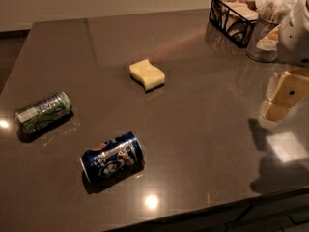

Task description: Place pepsi can upright

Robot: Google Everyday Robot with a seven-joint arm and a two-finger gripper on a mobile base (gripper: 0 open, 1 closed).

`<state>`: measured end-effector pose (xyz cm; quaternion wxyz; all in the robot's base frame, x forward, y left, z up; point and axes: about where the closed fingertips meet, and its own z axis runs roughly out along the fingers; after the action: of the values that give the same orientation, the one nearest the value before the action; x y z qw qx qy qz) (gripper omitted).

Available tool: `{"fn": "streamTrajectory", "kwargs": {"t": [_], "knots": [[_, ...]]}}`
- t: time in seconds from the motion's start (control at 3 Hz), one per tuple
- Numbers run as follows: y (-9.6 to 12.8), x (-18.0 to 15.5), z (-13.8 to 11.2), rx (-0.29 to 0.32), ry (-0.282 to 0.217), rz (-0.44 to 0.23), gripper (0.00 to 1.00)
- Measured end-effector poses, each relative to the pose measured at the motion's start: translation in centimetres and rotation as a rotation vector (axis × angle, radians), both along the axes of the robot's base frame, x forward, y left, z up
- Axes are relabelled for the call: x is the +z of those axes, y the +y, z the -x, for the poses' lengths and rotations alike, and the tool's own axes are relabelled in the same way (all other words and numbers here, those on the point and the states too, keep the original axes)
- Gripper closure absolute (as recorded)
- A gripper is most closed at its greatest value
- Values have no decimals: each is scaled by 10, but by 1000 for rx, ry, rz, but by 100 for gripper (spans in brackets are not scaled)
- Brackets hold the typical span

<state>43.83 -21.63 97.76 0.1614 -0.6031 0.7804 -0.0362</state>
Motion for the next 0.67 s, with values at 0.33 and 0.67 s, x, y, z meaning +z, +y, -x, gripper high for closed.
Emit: {"fn": "streamTrajectory", "kwargs": {"t": [0.33, 0.67], "knots": [[0, 0, 0, 0, 0, 0, 0], [29, -12, 0, 75, 15, -9, 0]]}}
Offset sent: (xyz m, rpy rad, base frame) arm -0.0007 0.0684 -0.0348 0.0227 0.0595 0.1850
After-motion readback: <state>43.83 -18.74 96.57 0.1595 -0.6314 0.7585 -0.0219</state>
